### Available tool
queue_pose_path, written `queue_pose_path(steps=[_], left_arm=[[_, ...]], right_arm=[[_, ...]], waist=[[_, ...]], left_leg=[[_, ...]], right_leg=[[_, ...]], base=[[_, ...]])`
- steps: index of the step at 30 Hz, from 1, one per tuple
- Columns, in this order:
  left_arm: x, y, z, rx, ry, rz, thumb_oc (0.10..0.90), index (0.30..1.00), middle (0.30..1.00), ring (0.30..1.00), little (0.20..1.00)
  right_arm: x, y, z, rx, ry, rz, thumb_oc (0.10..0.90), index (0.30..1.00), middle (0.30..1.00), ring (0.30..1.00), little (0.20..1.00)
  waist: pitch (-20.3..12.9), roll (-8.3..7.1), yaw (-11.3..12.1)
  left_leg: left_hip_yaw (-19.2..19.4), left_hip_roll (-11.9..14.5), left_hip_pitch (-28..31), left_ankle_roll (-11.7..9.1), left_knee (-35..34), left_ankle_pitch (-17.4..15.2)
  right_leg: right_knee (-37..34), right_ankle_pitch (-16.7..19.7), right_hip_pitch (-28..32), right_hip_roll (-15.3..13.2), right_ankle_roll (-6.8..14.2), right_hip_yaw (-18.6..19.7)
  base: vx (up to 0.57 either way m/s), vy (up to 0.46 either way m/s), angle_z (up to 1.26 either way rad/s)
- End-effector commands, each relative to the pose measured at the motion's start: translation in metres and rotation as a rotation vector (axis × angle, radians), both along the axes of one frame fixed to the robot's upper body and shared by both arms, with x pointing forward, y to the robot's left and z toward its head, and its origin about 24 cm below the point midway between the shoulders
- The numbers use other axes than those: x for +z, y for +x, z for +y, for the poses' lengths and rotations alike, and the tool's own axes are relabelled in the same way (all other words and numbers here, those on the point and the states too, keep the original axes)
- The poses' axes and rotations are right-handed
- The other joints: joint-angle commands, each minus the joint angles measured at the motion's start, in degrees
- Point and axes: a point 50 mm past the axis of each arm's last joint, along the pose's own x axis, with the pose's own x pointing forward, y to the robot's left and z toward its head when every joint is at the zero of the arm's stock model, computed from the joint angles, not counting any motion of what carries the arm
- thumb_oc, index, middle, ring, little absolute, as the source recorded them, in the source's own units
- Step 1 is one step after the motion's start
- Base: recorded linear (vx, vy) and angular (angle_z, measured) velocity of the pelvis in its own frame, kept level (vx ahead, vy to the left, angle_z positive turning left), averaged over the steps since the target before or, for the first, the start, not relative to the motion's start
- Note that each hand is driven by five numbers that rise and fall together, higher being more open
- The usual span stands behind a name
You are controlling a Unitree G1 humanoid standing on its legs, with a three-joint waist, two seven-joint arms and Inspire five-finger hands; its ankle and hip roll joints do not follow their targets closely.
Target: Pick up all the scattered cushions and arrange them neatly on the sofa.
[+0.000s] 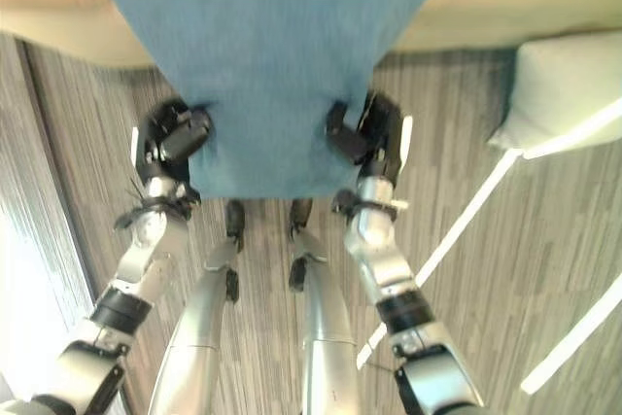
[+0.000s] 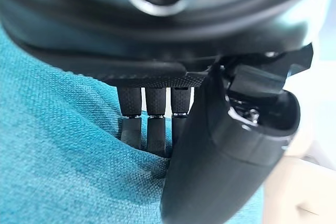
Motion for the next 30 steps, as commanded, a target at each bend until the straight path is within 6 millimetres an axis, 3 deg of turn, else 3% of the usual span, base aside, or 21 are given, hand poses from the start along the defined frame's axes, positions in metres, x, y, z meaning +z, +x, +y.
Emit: queue_pose_path(steps=[1, 3, 4, 6, 9, 11, 13, 14, 16, 18, 22, 26, 27, 30], left_arm=[[0.012, -0.021, -0.066, -0.313, -0.011, -0.176, 0.400, 0.300, 0.300, 0.300, 0.300], [-0.001, -0.024, -0.061, -0.308, -0.005, -0.133, 0.400, 0.300, 0.300, 0.300, 0.300], [-0.011, -0.029, -0.055, -0.300, 0.016, -0.104, 0.400, 0.300, 0.300, 0.300, 0.300], [-0.021, -0.035, -0.045, -0.288, 0.056, -0.087, 0.400, 0.300, 0.300, 0.300, 0.300], [-0.027, -0.041, -0.040, -0.287, 0.083, -0.077, 0.400, 0.300, 0.300, 0.300, 0.300], [-0.035, -0.049, -0.034, -0.292, 0.146, -0.058, 0.400, 0.300, 0.300, 0.300, 0.300], [-0.038, -0.051, -0.032, -0.293, 0.153, -0.049, 0.400, 0.300, 0.300, 0.300, 0.300], [-0.042, -0.056, -0.031, -0.302, 0.163, -0.033, 0.400, 0.300, 0.300, 0.300, 0.300], [-0.047, -0.059, -0.029, -0.296, 0.166, -0.014, 0.400, 0.300, 0.300, 0.300, 0.300], [-0.057, -0.067, -0.021, -0.290, 0.195, 0.024, 0.400, 0.300, 0.300, 0.300, 0.300], [-0.058, -0.071, -0.019, -0.296, 0.213, 0.029, 0.400, 0.300, 0.300, 0.300, 0.300], [-0.054, -0.071, -0.015, -0.286, 0.236, 0.021, 0.400, 0.300, 0.300, 0.300, 0.300], [-0.051, -0.069, -0.013, -0.270, 0.245, 0.006, 0.400, 0.300, 0.300, 0.300, 0.300], [-0.047, -0.067, -0.011, -0.257, 0.244, -0.007, 0.400, 0.300, 0.300, 0.300, 0.300]], right_arm=[[0.014, -0.020, 0.043, 0.212, -0.079, -0.183, 0.400, 0.300, 0.300, 0.300, 0.300], [0.000, -0.026, 0.033, 0.188, -0.082, -0.137, 0.400, 0.300, 0.300, 0.300, 0.300], [-0.011, -0.033, 0.022, 0.168, -0.090, -0.100, 0.400, 0.300, 0.300, 0.300, 0.300], [-0.022, -0.043, 0.008, 0.150, -0.117, -0.065, 0.400, 0.300, 0.300, 0.300, 0.300], [-0.028, -0.052, -0.002, 0.142, -0.132, -0.045, 0.400, 0.300, 0.300, 0.300, 0.300], [-0.035, -0.064, -0.016, 0.119, -0.144, -0.009, 0.400, 0.300, 0.300, 0.300, 0.300], [-0.035, -0.067, -0.021, 0.108, -0.143, -0.007, 0.400, 0.300, 0.300, 0.300, 0.300], [-0.033, -0.072, -0.021, 0.104, -0.118, -0.021, 0.400, 0.300, 0.300, 0.300, 0.300], [-0.032, -0.073, -0.016, 0.118, -0.102, -0.027, 0.400, 0.300, 0.300, 0.300, 0.300], [-0.033, -0.078, -0.013, 0.139, -0.107, -0.025, 0.400, 0.300, 0.300, 0.300, 0.300], [-0.035, -0.079, -0.006, 0.174, -0.113, -0.017, 0.400, 0.300, 0.300, 0.300, 0.300], [-0.030, -0.075, 0.001, 0.205, -0.127, -0.031, 0.400, 0.300, 0.300, 0.300, 0.300], [-0.029, -0.074, 0.006, 0.222, -0.124, -0.037, 0.400, 0.300, 0.300, 0.300, 0.300], [-0.028, -0.072, 0.010, 0.232, -0.123, -0.042, 0.400, 0.300, 0.300, 0.300, 0.300]], waist=[[-7.62, 2.39, -0.13], [-8.07, 1.72, -0.56], [-8.29, 0.96, -0.94], [-9.21, -0.27, -1.15], [-10.52, -0.88, -1.29], [-13.41, -0.99, -1.15], [-14.05, -1.08, -0.95], [-14.82, -1.28, 0.63], [-15.53, -0.96, 1.47], [-18.29, -1.72, 1.76], [-18.44, -1.96, 2.79], [-16.83, -1.33, 2.67], [-16.02, -0.19, 2.61], [-15.83, 0.59, 3.28]], left_leg=[[-0.77, 1.99, 5.84, -2.64, -3.98, -1.51], [-0.69, 2.36, 10.46, -2.80, -3.45, -2.14], [-0.10, 2.87, 15.90, -3.03, -2.94, -3.22], [1.25, 3.74, 21.22, -3.49, -0.58, -4.18], [2.32, 4.37, 25.14, -3.59, -0.19, -4.24], [3.80, 3.90, 30.62, -3.20, -6.72, -2.83], [3.99, 3.44, 30.91, -3.29, -8.51, -1.86], [4.77, 1.84, 28.25, -3.65, -10.94, 1.75], [4.77, 1.83, 29.41, -3.28, -13.46, 2.05], [4.70, 1.42, 34.23, -2.00, -14.32, 1.28], [6.92, 1.41, 38.81, 0.07, -13.59, -2.01], [8.34, 2.00, 41.04, 1.83, -13.53, -3.10], [8.84, 2.70, 42.06, 2.48, -13.50, -3.85], [9.46, 3.52, 43.36, 2.41, -13.58, -5.02]], right_leg=[[-5.20, -4.26, 9.22, 0.51, 4.89, -0.88], [-6.94, -4.34, 14.94, 0.84, 4.65, -1.05], [-9.22, -4.74, 21.63, 1.45, 4.44, -0.93], [-11.96, -5.37, 30.13, 2.38, 3.96, -0.42], [-14.49, -5.45, 35.64, 2.84, 4.10, -0.43], [-18.88, -5.30, 43.38, 3.73, 5.00, 0.26], [-20.08, -5.26, 45.20, 3.81, 5.24, 0.56], [-22.65, -5.46, 50.41, 5.32, 5.51, 2.00], [-23.32, -6.09, 52.94, 6.60, 5.60, 3.86], [-24.16, -6.85, 57.69, 5.17, 6.53, 6.23], [-18.32, -6.24, 57.67, 3.41, 8.62, 7.80], [-6.18, -1.27, 52.51, 3.00, 11.92, 8.90], [-1.66, -0.56, 49.00, 2.03, 12.94, 7.24], [-3.17, -1.70, 46.88, -1.87, 12.11, 2.40]], base=[[0.01, -0.125, -0.01], [0.10, -0.087, 0.01], [0.19, -0.056, 0.02], [0.24, -0.037, -0.09], [0.24, -0.009, -0.33], [0.45, 0.072, -0.25], [0.34, 0.059, -0.06], [0.27, 0.055, -0.10], [0.45, 0.136, -0.39], [0.59, 0.223, -0.97], [0.22, 0.151, -0.78], [0.05, 0.090, -0.26], [0.08, 0.111, -0.14], [0.09, 0.023, -0.32]])
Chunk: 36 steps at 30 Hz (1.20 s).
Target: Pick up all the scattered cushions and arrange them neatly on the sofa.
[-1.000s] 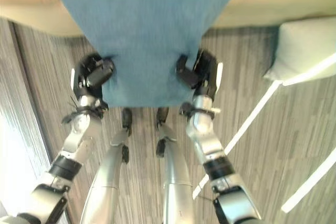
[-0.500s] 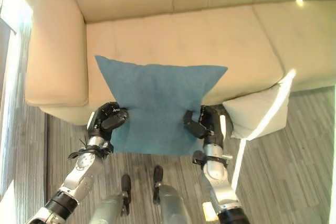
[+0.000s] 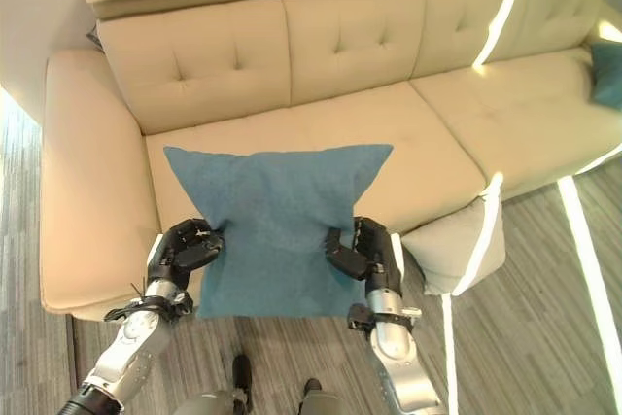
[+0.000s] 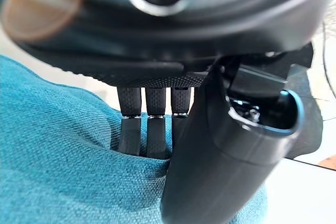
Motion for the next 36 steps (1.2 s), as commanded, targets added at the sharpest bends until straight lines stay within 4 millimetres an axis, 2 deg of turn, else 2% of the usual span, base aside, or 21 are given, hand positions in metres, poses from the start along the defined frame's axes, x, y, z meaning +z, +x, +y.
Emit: queue_pose_path(steps=[1, 3, 6, 9, 12, 14, 17, 18, 20, 21, 23, 24, 25, 27, 35, 36], left_arm=[[0.063, 0.013, -0.047, -0.184, -0.076, -0.338, 0.400, 0.300, 0.300, 0.300, 0.300], [0.061, 0.011, -0.046, -0.179, -0.074, -0.333, 0.400, 0.300, 0.300, 0.300, 0.300], [0.059, 0.011, -0.044, -0.163, -0.080, -0.328, 0.400, 0.300, 0.300, 0.300, 0.300], [0.057, 0.011, -0.044, -0.173, -0.081, -0.322, 0.400, 0.300, 0.300, 0.300, 0.300], [0.056, 0.009, -0.048, -0.185, -0.109, -0.319, 0.400, 0.300, 0.300, 0.300, 0.300], [0.053, 0.009, -0.052, -0.193, -0.128, -0.304, 0.400, 0.300, 0.300, 0.300, 0.300], [0.052, 0.009, -0.058, -0.208, -0.146, -0.294, 0.400, 0.300, 0.300, 0.300, 0.300], [0.051, 0.009, -0.059, -0.207, -0.155, -0.286, 0.400, 0.300, 0.300, 0.300, 0.300], [0.049, 0.009, -0.058, -0.204, -0.157, -0.276, 0.400, 0.300, 0.300, 0.300, 0.300], [0.045, 0.007, -0.058, -0.216, -0.152, -0.259, 0.400, 0.300, 0.300, 0.300, 0.300], [0.043, 0.006, -0.058, -0.222, -0.147, -0.250, 0.400, 0.300, 0.300, 0.300, 0.300], [0.043, 0.006, -0.058, -0.222, -0.147, -0.250, 0.400, 0.300, 0.300, 0.300, 0.300], [0.043, 0.007, -0.058, -0.224, -0.136, -0.245, 0.400, 0.300, 0.300, 0.300, 0.300], [0.044, 0.008, -0.059, -0.224, -0.134, -0.249, 0.400, 0.300, 0.300, 0.300, 0.300], [0.041, 0.005, -0.053, -0.211, -0.119, -0.235, 0.400, 0.300, 0.300, 0.300, 0.300], [0.042, 0.005, -0.050, -0.198, -0.112, -0.238, 0.400, 0.300, 0.300, 0.300, 0.300]], right_arm=[[0.069, 0.022, 0.029, 0.144, 0.025, -0.371, 0.400, 0.300, 0.300, 0.300, 0.300], [0.070, 0.024, 0.029, 0.151, 0.025, -0.370, 0.400, 0.300, 0.300, 0.300, 0.300], [0.073, 0.026, 0.027, 0.148, 0.014, -0.382, 0.400, 0.300, 0.300, 0.300, 0.300], [0.072, 0.025, 0.026, 0.151, 0.005, -0.377, 0.400, 0.300, 0.300, 0.300, 0.300], [0.070, 0.022, 0.019, 0.132, -0.007, -0.370, 0.400, 0.300, 0.300, 0.300, 0.300], [0.069, 0.020, 0.015, 0.121, -0.003, -0.366, 0.400, 0.300, 0.300, 0.300, 0.300], [0.070, 0.017, 0.007, 0.100, -0.007, -0.373, 0.400, 0.300, 0.300, 0.300, 0.300], [0.069, 0.016, 0.004, 0.091, -0.012, -0.364, 0.400, 0.300, 0.300, 0.300, 0.300], [0.068, 0.016, 0.002, 0.084, -0.011, -0.361, 0.400, 0.300, 0.300, 0.300, 0.300], [0.067, 0.015, 0.000, 0.078, -0.020, -0.354, 0.400, 0.300, 0.300, 0.300, 0.300], [0.066, 0.014, -0.002, 0.068, -0.024, -0.350, 0.400, 0.300, 0.300, 0.300, 0.300], [0.066, 0.014, -0.002, 0.068, -0.024, -0.349, 0.400, 0.300, 0.300, 0.300, 0.300], [0.065, 0.015, -0.005, 0.050, -0.020, -0.345, 0.400, 0.300, 0.300, 0.300, 0.300], [0.064, 0.015, -0.005, 0.035, -0.005, -0.339, 0.400, 0.300, 0.300, 0.300, 0.300], [0.060, 0.014, 0.002, 0.056, -0.012, -0.326, 0.400, 0.300, 0.300, 0.300, 0.300], [0.062, 0.015, 0.004, 0.063, -0.013, -0.331, 0.400, 0.300, 0.300, 0.300, 0.300]], waist=[[-4.47, 1.46, 0.39], [-4.74, 1.50, 0.16], [-4.63, 1.01, -0.91], [-5.10, 0.33, -1.21], [-5.65, -0.42, -1.46], [-5.86, -0.64, -1.83], [-4.51, -1.00, -2.05], [-3.90, -1.09, -1.97], [-3.21, -1.18, -1.33], [-3.67, -1.49, -1.29], [-4.01, -1.12, -0.95], [-4.07, -1.24, -0.91], [-4.14, -0.81, -0.29], [-4.06, -0.62, 0.12], [-6.15, -1.89, 0.73], [-6.56, -2.16, 1.10]], left_leg=[[-2.20, 4.39, -1.38, -5.01, 2.05, -4.85], [-1.90, 4.55, 0.66, -5.39, 1.21, -5.67], [-2.51, 3.86, 4.36, -6.34, -0.46, -6.35], [-2.76, 3.37, 5.56, -6.89, -0.70, -7.13], [-3.85, 4.78, 5.77, -8.49, 1.46, -8.20], [-4.43, 6.42, 4.61, -9.60, 5.09, -8.70], [-6.46, 8.29, -2.27, -11.02, 17.70, -5.73], [-6.83, 8.53, -5.02, -10.90, 21.42, -4.61], [-7.66, 6.53, -7.42, -9.96, 20.59, -6.61], [-7.10, 5.23, -8.73, -9.36, 16.84, -6.73], [-5.54, 5.52, -9.85, -9.39, 11.76, -3.98], [-5.45, 5.40, -9.62, -9.39, 11.24, -3.71], [-4.02, 5.41, -11.70, -9.91, 8.02, -0.28], [-2.17, 5.35, -12.34, -10.20, 5.96, 1.33], [-1.30, 4.34, -7.23, -8.22, 1.90, -0.19], [-0.76, 3.86, -6.38, -7.46, 1.87, -1.22]], right_leg=[[-10.81, 5.84, 5.66, 0.64, -1.85, -7.23], [-16.42, 6.08, 4.47, -0.27, -2.71, -8.99], [-24.20, 9.40, 2.81, 0.53, -1.64, -8.34], [-27.03, 10.21, 4.91, 0.58, -1.56, -8.48], [-27.16, 9.81, 6.81, 1.78, -3.00, -8.37], [-27.85, 8.71, 8.31, 2.94, -4.31, -8.95], [-28.59, 7.18, 10.37, 4.54, -6.93, -9.84], [-28.71, 5.83, 11.33, 5.08, -7.97, -10.31], [-28.57, 4.90, 12.09, 5.55, -8.15, -10.16], [-28.97, 4.60, 12.41, 5.49, -7.83, -10.74], [-29.28, 3.86, 13.17, 6.42, -7.77, -10.99], [-29.29, 3.85, 13.15, 6.31, -7.76, -10.93], [-29.80, 2.97, 14.60, 7.37, -7.87, -11.03], [-29.81, 2.25, 15.46, 8.30, -7.96, -10.94], [-28.67, 0.57, 17.30, 7.18, -6.59, -9.61], [-27.38, 0.45, 17.01, 6.26, -5.75, -9.31]], base=[[0.18, -0.035, -0.22], [0.21, -0.051, -0.15], [0.24, -0.100, -0.16], [0.17, -0.140, 0.06], [0.18, -0.222, 0.36], [0.16, -0.269, 0.11], [0.07, -0.248, 0.24], [0.07, -0.221, 0.13], [0.12, -0.131, 0.32], [0.15, -0.058, 0.33], [0.14, -0.003, 0.13], [0.19, 0.029, 0.06], [0.18, 0.025, 0.02], [0.20, 0.052, 0.08], [0.16, 0.108, -0.24], [0.09, 0.157, -0.19]])
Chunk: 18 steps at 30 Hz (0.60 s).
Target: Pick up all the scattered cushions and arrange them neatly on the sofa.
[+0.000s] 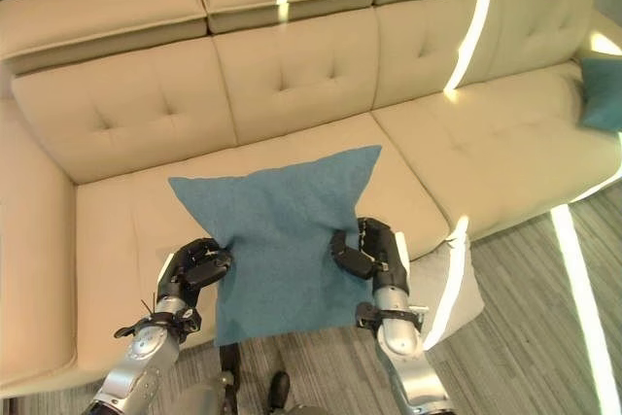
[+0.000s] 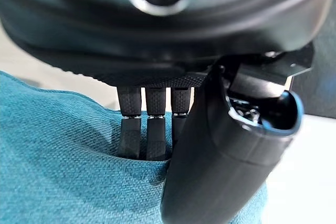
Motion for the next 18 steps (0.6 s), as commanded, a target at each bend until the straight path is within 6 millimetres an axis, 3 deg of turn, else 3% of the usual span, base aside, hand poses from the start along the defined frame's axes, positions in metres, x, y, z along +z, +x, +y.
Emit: queue_pose_path(steps=[1, 5, 9, 11, 14, 18], left_arm=[[0.063, 0.022, -0.027, -0.152, -0.041, -0.343, 0.400, 0.300, 0.300, 0.300, 0.300], [0.065, 0.022, -0.019, -0.132, -0.020, -0.353, 0.400, 0.300, 0.300, 0.300, 0.300], [0.069, 0.023, -0.017, -0.128, -0.005, -0.373, 0.400, 0.300, 0.300, 0.300, 0.300], [0.071, 0.024, -0.018, -0.130, -0.008, -0.386, 0.400, 0.300, 0.300, 0.300, 0.300], [0.076, 0.026, -0.018, -0.129, -0.002, -0.413, 0.400, 0.300, 0.300, 0.300, 0.300], [0.078, 0.026, -0.014, -0.115, 0.001, -0.429, 0.400, 0.300, 0.300, 0.300, 0.300]], right_arm=[[0.064, 0.016, 0.030, 0.123, 0.076, -0.363, 0.400, 0.300, 0.300, 0.300, 0.300], [0.067, 0.018, 0.035, 0.142, 0.083, -0.373, 0.400, 0.300, 0.300, 0.300, 0.300], [0.068, 0.017, 0.035, 0.141, 0.083, -0.381, 0.400, 0.300, 0.300, 0.300, 0.300], [0.069, 0.017, 0.034, 0.135, 0.078, -0.385, 0.400, 0.300, 0.300, 0.300, 0.300], [0.071, 0.019, 0.032, 0.119, 0.066, -0.395, 0.400, 0.300, 0.300, 0.300, 0.300], [0.069, 0.021, 0.030, 0.110, 0.048, -0.389, 0.400, 0.300, 0.300, 0.300, 0.300]], waist=[[-6.70, -2.66, 2.86], [-5.86, -2.08, 3.14], [-5.41, -1.55, 2.23], [-5.14, -1.24, 1.49], [-4.45, -1.48, 0.47], [-4.58, -2.61, 0.62]], left_leg=[[0.81, -1.26, 1.42, -1.96, 3.53, -8.08], [1.38, -1.60, 3.70, -0.22, 3.16, -9.27], [0.08, -1.72, 5.09, 0.24, 2.07, -9.41], [-1.28, -1.96, 5.77, 0.19, 1.17, -9.27], [-3.31, -2.61, 6.67, -0.10, -0.10, -9.52], [-4.48, -3.60, 7.61, -0.23, -0.02, -10.46]], right_leg=[[8.25, -6.11, -0.02, -8.80, 7.61, 2.50], [17.74, -4.44, -3.68, -11.69, 9.81, 2.60], [22.37, -3.12, -7.09, -11.40, 10.21, 4.80], [20.73, -3.75, -9.17, -10.37, 9.40, 6.95], [13.21, -0.59, -12.62, -10.21, 9.71, 11.00], [8.14, 1.86, -11.32, -10.76, 10.14, 11.39]], base=[[0.12, 0.196, -0.14], [0.05, 0.142, 0.03], [0.05, 0.054, 0.19], [0.08, -0.009, 0.39], [0.07, -0.060, 0.47], [0.07, -0.067, 0.39]])
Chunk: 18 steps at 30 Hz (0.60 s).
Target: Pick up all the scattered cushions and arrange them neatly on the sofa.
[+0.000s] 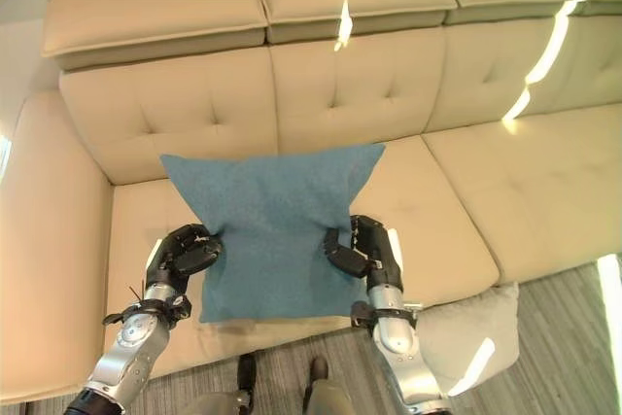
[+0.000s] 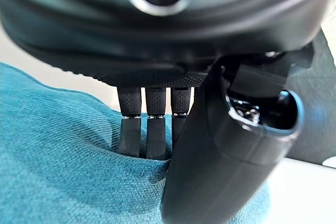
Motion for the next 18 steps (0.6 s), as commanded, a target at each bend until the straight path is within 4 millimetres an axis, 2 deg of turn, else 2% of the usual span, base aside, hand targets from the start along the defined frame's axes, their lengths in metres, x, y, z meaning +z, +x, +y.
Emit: queue_pose_path(steps=[1, 5, 9, 12, 13, 14, 16, 18], left_arm=[[0.067, 0.014, -0.031, -0.142, -0.047, -0.384, 0.400, 0.300, 0.300, 0.300, 0.300], [0.068, 0.014, -0.028, -0.127, -0.046, -0.387, 0.400, 0.300, 0.300, 0.300, 0.300], [0.081, 0.021, -0.026, -0.103, -0.025, -0.442, 0.400, 0.300, 0.300, 0.300, 0.300], [0.098, 0.033, -0.031, -0.094, -0.019, -0.511, 0.400, 0.300, 0.300, 0.300, 0.300], [0.098, 0.033, -0.032, -0.093, -0.019, -0.513, 0.400, 0.300, 0.300, 0.300, 0.300], [0.111, 0.044, -0.039, -0.097, -0.028, -0.558, 0.400, 0.300, 0.300, 0.300, 0.300], [0.117, 0.047, -0.043, -0.095, -0.036, -0.578, 0.400, 0.300, 0.300, 0.300, 0.300], [0.136, 0.062, -0.054, -0.096, -0.027, -0.640, 0.400, 0.300, 0.300, 0.300, 0.300]], right_arm=[[0.071, 0.021, 0.016, 0.056, 0.031, -0.391, 0.400, 0.300, 0.300, 0.300, 0.300], [0.073, 0.021, 0.014, 0.048, 0.029, -0.399, 0.400, 0.300, 0.300, 0.300, 0.300], [0.083, 0.031, 0.016, 0.054, 0.024, -0.436, 0.400, 0.300, 0.300, 0.300, 0.300], [0.102, 0.044, 0.026, 0.076, 0.014, -0.505, 0.400, 0.300, 0.300, 0.300, 0.300], [0.102, 0.045, 0.026, 0.076, 0.014, -0.506, 0.400, 0.300, 0.300, 0.300, 0.300], [0.113, 0.054, 0.033, 0.076, 0.008, -0.546, 0.400, 0.300, 0.300, 0.300, 0.300], [0.116, 0.058, 0.035, 0.072, 0.008, -0.557, 0.400, 0.300, 0.300, 0.300, 0.300], [0.133, 0.072, 0.044, 0.055, -0.014, -0.611, 0.400, 0.300, 0.300, 0.300, 0.300]], waist=[[-6.40, -3.31, -0.63], [-7.59, -3.24, -0.35], [-7.59, -2.88, -0.07], [-6.44, -2.09, 0.25], [-6.48, -2.06, 0.17], [-6.40, -1.38, 0.06], [-6.51, -1.19, 0.07], [-6.18, -0.63, 0.02]], left_leg=[[4.33, 0.48, 0.39, -3.76, 2.60, -7.42], [4.11, 0.82, 1.46, -4.33, 0.91, -7.12], [3.23, 1.61, 1.64, -5.24, -0.92, -6.14], [2.36, 2.04, -0.64, -6.05, -2.59, -4.46], [2.29, 2.04, -0.81, -6.06, -2.57, -4.42], [1.36, 2.08, -3.84, -6.41, -3.13, -3.21], [1.03, 2.03, -4.90, -6.54, -3.13, -2.89], [0.31, 1.85, -8.00, -7.01, -3.13, -1.96]], right_leg=[[-3.66, 3.16, 6.61, 0.50, 0.29, -2.64], [-5.91, 3.58, 8.34, 1.05, 0.11, -3.19], [-7.85, 3.44, 9.44, 1.60, -0.53, -4.67], [-9.25, 3.68, 7.91, 1.87, -0.89, -5.87], [-9.25, 3.70, 7.78, 1.87, -0.90, -5.93], [-9.99, 4.27, 5.35, 2.07, -1.12, -6.17], [-10.27, 4.36, 4.63, 2.16, -1.21, -6.21], [-10.40, 4.81, 1.94, 2.40, -1.36, -5.88]], base=[[0.08, -0.050, 0.38], [0.12, -0.077, 0.05], [0.04, -0.082, 0.05], [-0.04, -0.064, 0.11], [-0.05, -0.056, 0.31], [-0.04, -0.042, 0.31], [-0.03, -0.028, 0.26], [-0.07, -0.009, 0.17]])
